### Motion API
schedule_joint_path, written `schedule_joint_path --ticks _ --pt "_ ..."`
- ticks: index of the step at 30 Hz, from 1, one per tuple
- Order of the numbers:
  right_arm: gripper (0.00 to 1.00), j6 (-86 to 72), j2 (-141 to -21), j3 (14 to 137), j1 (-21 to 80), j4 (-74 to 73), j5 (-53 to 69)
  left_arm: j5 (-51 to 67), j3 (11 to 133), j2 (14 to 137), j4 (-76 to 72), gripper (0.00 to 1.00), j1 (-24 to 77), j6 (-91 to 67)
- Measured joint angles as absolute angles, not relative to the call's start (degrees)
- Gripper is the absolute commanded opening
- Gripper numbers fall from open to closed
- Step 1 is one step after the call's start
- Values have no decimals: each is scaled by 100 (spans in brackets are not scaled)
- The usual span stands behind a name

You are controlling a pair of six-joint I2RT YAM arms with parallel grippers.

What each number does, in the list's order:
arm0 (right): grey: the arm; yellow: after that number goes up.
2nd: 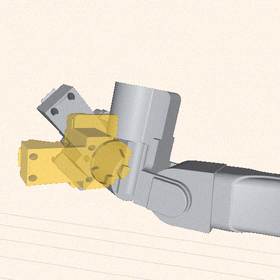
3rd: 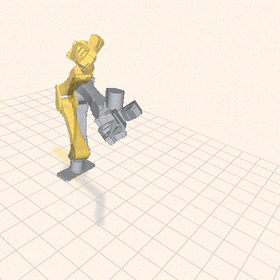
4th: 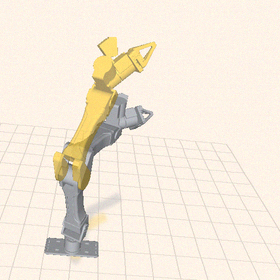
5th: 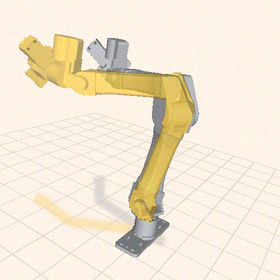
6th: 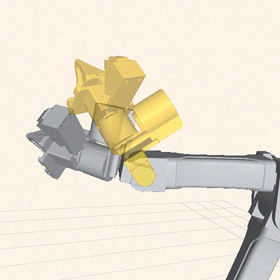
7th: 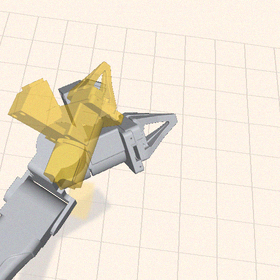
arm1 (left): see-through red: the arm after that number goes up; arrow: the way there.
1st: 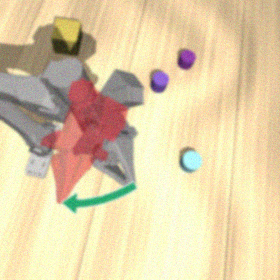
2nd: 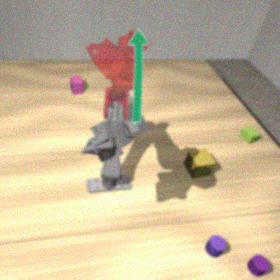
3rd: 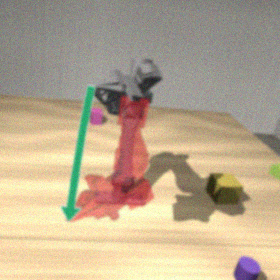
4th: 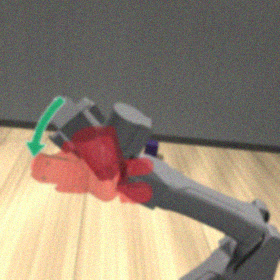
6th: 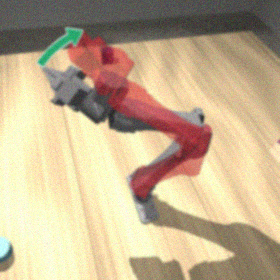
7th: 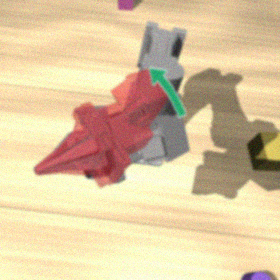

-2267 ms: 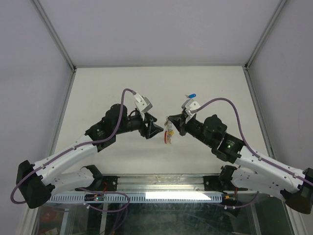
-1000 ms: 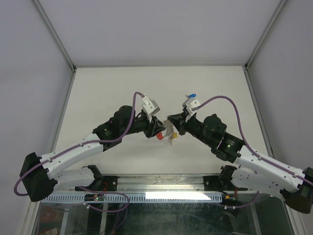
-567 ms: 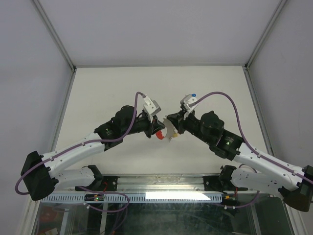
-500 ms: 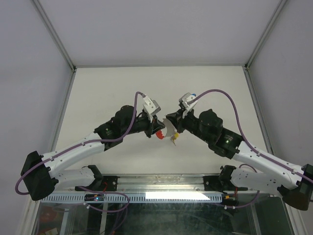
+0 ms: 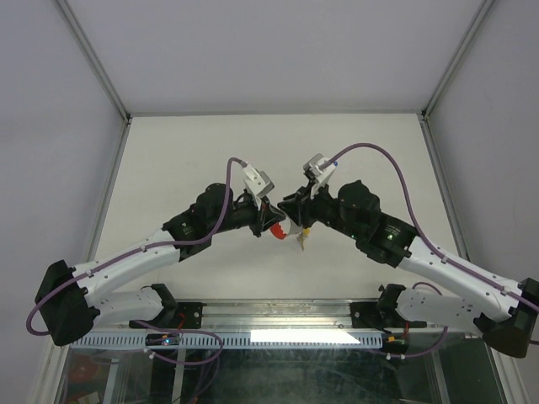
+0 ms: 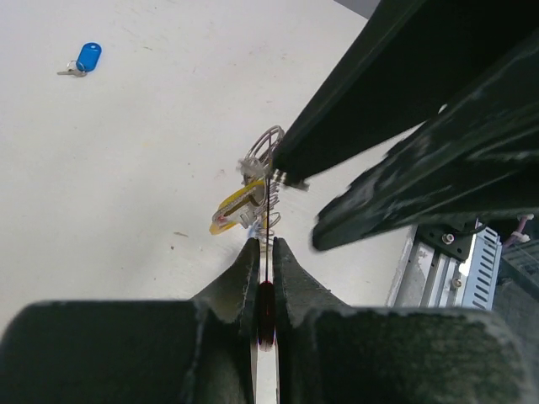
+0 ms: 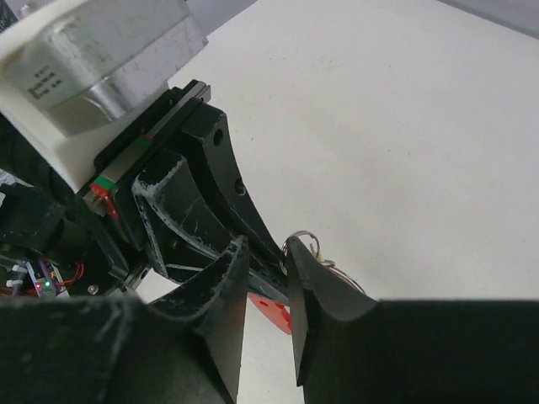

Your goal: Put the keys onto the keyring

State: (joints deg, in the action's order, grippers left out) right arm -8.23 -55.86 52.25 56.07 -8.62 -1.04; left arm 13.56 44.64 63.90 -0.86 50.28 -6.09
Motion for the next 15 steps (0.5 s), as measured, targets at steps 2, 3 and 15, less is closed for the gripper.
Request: schedule_joint_path --ticks 2,3,15 --pt "30 -819 -5374 5148 5607 -893 -215 1361 4397 6370 -172 0 5028 -694" --pt "32 -810 -5212 5078 5605 -908 -285 1378 4381 6361 -224 0 5030 -722" --pt "34 -25 -4010 4919 5612 -1083 -937 1610 4333 6331 -296 0 5028 -858"
